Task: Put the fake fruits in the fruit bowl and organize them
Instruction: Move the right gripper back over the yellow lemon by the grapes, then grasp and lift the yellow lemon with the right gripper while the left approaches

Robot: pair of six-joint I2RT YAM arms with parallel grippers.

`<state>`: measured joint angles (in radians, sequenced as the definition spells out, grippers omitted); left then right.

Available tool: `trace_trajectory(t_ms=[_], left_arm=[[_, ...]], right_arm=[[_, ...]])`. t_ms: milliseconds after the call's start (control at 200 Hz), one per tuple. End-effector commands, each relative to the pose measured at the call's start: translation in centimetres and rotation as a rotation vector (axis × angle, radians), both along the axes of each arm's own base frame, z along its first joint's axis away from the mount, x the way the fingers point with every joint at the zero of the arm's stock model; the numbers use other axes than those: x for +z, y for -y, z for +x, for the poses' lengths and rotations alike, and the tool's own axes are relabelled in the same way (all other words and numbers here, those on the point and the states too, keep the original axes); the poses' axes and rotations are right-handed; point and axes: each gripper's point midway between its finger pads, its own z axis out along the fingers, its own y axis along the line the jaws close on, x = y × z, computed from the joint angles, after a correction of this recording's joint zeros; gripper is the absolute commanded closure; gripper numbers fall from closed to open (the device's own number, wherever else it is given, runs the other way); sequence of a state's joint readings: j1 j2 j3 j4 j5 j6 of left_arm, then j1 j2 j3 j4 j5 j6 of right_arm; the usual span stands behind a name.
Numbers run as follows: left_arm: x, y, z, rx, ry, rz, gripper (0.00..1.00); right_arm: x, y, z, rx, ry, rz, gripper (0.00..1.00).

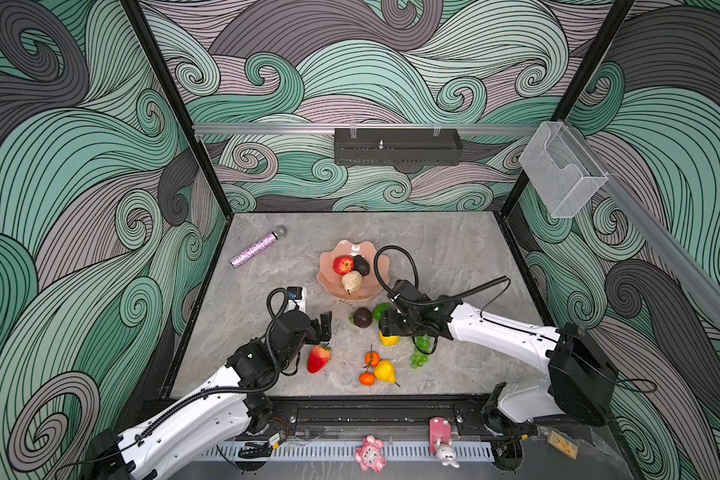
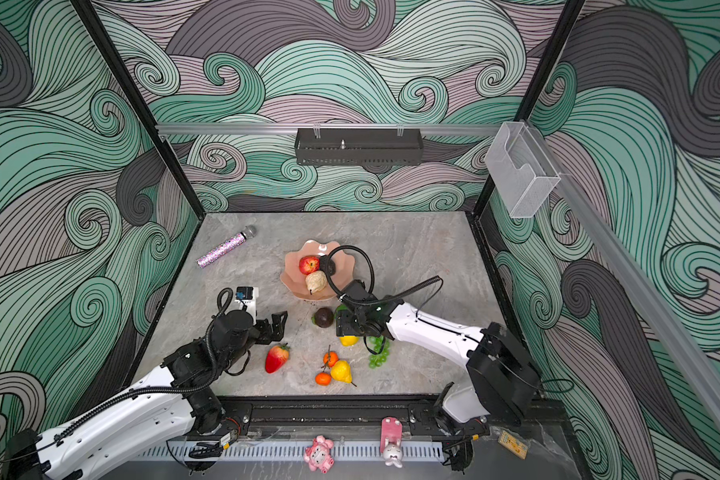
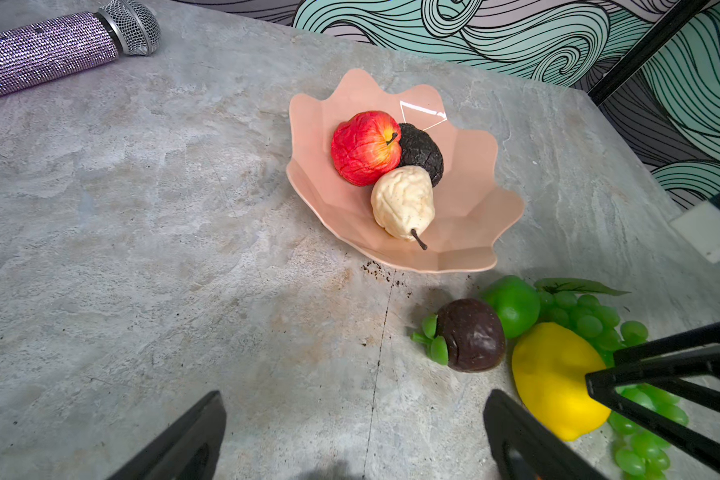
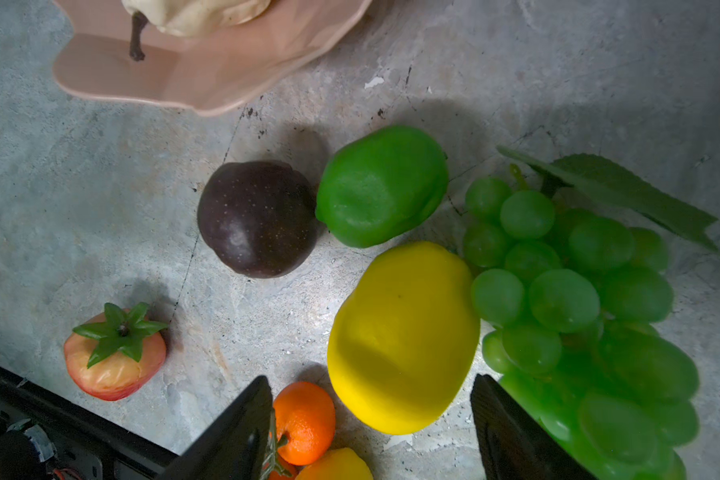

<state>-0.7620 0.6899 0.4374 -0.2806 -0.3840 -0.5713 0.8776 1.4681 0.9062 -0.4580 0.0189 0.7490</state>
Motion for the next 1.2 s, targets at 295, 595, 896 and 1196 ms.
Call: trace_trajectory(t_ms=[295, 595, 896, 1196], left_arm=[[0.8, -0.3, -0.1, 0.017, 0.003, -0.028, 0.01], [0.8, -0.1, -0.1, 0.008, -0.004, -0.026, 0.02], [0.9, 0.8, 0.0, -0.022, -0.028, -0.034, 0.02], [3.6, 3.7, 0.0, -0.126, -0.088, -0.135, 0.01]], right_arm=[[-2.4, -0.4, 0.4, 0.009, 0.004, -0.093, 0.26], [-3.2, -0.9, 0.6, 0.030, -0.002, -0.103, 0.29], [-2.4, -0.9, 0.4, 0.039, 0.034, -0.058, 0.39], [2.3, -2.3, 0.1, 0.171, 0.205, 0.092, 0.40]])
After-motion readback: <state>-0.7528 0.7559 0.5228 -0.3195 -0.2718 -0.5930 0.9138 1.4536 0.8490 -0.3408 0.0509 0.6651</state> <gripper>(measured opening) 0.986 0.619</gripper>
